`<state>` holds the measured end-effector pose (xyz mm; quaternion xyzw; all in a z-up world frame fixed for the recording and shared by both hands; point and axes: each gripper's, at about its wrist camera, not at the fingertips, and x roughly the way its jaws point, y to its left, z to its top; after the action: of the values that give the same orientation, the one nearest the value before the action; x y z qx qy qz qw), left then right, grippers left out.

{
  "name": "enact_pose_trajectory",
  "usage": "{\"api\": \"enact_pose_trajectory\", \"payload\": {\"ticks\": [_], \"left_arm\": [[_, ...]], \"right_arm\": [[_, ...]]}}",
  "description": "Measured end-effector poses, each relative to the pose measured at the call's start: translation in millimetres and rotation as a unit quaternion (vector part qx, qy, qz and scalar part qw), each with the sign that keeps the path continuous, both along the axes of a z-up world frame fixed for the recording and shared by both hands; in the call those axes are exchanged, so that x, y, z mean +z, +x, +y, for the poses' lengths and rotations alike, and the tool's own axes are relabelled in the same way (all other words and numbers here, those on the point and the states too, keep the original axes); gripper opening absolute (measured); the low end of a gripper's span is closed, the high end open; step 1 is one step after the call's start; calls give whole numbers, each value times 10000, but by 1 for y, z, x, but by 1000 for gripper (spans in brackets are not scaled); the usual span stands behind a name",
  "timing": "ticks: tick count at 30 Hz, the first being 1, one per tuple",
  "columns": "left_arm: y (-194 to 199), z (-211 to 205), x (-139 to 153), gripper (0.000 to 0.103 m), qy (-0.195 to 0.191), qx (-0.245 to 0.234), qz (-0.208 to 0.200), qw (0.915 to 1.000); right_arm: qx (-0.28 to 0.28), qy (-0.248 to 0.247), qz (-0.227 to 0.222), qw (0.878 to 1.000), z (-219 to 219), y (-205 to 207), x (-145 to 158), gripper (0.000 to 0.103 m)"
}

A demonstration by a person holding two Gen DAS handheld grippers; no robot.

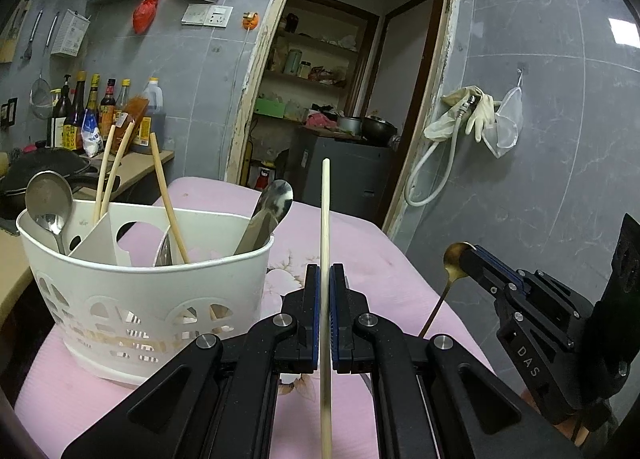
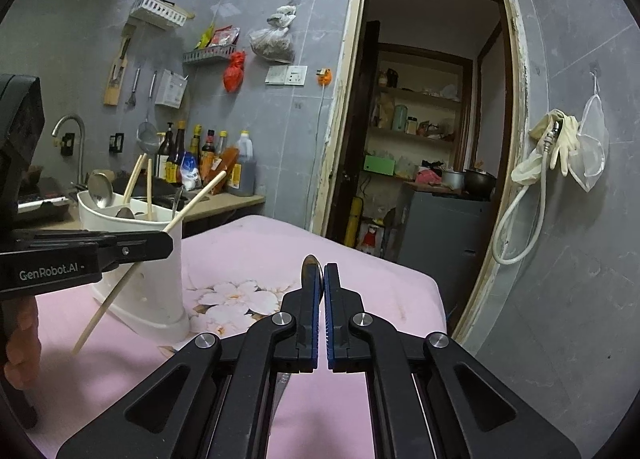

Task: Organize utensils
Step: 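Lift the chopstick and gold spoon and carry both over the white basket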

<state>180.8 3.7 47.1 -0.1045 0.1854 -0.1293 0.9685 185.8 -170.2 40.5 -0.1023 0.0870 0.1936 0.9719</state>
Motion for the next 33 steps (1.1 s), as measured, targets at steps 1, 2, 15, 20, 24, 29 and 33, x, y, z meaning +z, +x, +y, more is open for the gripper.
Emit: {"api": "enact_pose_trajectory", "payload": {"ticks": [1, 2, 15, 20, 24, 29, 33], "left_arm": [[-1, 1, 1, 2, -19, 3, -13, 10000], [-1, 1, 2, 2, -38, 9, -34, 10000], [-17, 31, 39, 2, -243, 308, -798, 9960], [-18, 46, 54, 2, -221, 444, -979, 9940], [-17, 66, 66, 2, -253, 577, -1083, 9921], [-15, 100, 81, 2, -395, 814, -1186, 9888], [-10, 134, 87, 2, -650, 1057, -1234, 9846]], "right_arm": [[-2, 13, -22, 10000, 0, -1, 1, 0], [-2, 23, -47, 10000, -1, -1, 3, 0], [126, 151, -704, 9973, 18, -15, 47, 0], [303, 200, -944, 9949, 35, -18, 67, 0], [463, 257, -1104, 9925, 50, -20, 83, 0], [709, 360, -1279, 9886, 72, -21, 101, 0], [871, 394, -1406, 9854, 89, -21, 109, 0]]}}
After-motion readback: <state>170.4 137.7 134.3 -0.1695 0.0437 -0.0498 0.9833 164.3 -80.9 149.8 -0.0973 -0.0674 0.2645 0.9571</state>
